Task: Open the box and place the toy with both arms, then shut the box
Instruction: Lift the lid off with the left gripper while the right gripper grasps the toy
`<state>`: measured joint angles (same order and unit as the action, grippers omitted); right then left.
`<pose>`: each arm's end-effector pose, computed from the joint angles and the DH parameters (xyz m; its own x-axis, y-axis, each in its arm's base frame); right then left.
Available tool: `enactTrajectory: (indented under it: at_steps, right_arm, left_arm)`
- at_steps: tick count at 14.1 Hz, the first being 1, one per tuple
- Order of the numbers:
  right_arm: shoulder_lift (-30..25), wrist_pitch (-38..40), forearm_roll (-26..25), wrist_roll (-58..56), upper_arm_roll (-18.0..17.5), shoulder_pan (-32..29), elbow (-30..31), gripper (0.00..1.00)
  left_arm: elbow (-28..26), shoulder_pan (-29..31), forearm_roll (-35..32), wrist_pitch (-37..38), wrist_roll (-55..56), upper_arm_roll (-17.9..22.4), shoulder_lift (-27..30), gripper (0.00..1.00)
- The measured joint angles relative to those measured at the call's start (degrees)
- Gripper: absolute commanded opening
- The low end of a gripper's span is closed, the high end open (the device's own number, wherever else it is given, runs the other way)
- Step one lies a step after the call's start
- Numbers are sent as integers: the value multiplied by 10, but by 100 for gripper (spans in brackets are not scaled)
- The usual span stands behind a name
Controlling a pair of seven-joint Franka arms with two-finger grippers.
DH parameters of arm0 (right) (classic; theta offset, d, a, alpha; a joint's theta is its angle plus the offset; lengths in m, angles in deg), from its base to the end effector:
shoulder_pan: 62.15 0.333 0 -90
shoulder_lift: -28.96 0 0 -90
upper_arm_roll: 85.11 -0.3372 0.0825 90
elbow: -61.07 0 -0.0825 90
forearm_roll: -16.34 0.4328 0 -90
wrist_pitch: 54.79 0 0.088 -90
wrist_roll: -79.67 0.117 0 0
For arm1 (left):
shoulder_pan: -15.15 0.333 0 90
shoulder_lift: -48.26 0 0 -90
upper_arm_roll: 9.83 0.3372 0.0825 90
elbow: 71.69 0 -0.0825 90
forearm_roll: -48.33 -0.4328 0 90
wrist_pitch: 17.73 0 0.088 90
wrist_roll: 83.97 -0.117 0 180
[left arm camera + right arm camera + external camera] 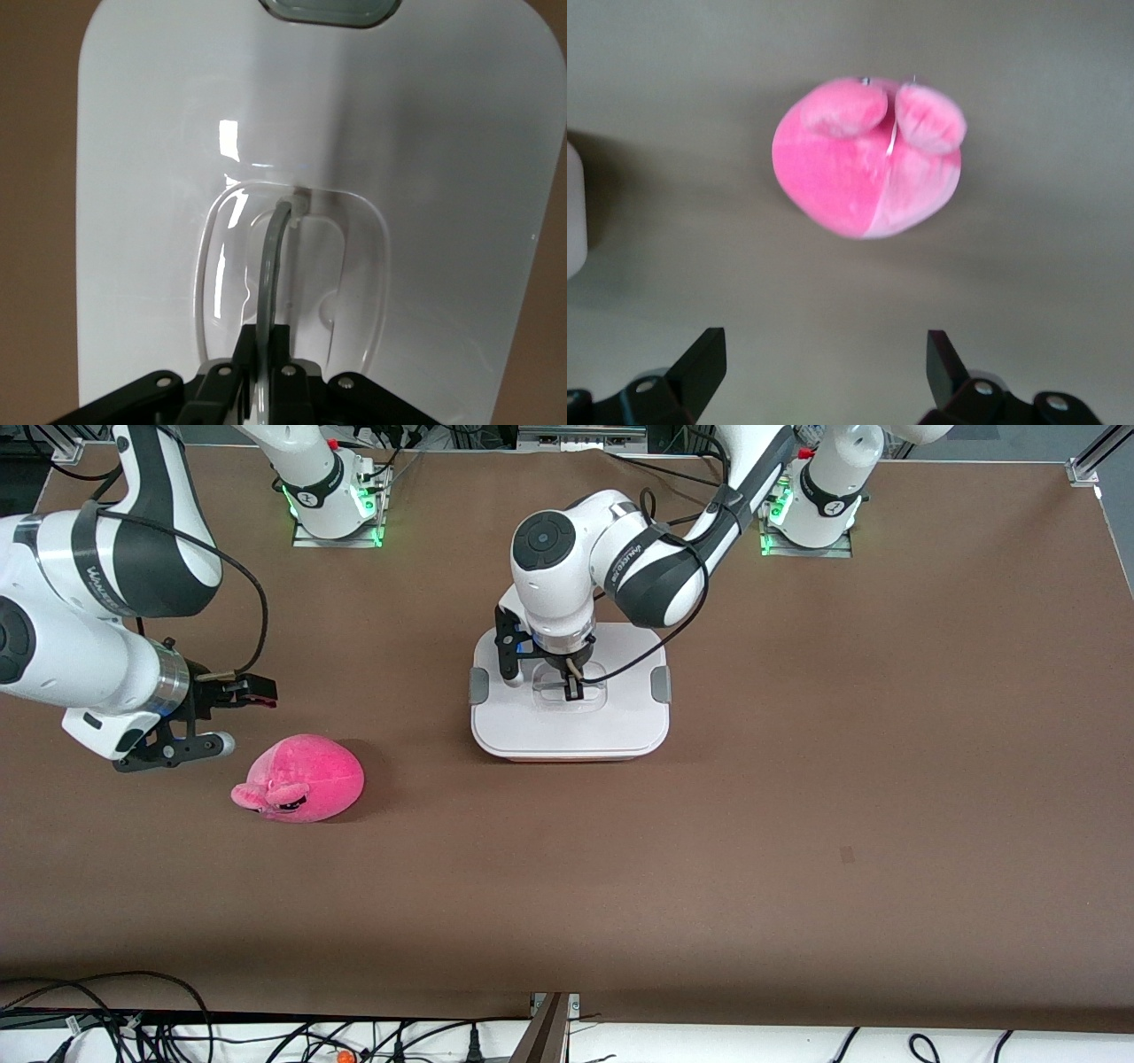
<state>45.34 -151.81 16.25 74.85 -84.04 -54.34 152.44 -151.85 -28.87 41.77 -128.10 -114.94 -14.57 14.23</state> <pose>0.6715 0.0803 0.4486 0.9623 0.1983 -0.1860 0.2002 -0.9797 -0.0089 0.5200 -0.5624 0.3429 0.1481 -0.9852 -0.0859 -0.9890 -0.1473 -0.0164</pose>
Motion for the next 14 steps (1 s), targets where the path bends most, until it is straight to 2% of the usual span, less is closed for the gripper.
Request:
enactTrajectory:
  at_steps: [9,14]
  right_arm:
    - [92,-142,0,1,8,-21,0,99]
    - [107,-152,13,23,8,-28,0,99]
  left_arm:
    - [2,-3,0,23,0,0,14,0]
    - [8,19,0,71,1,10,48,0]
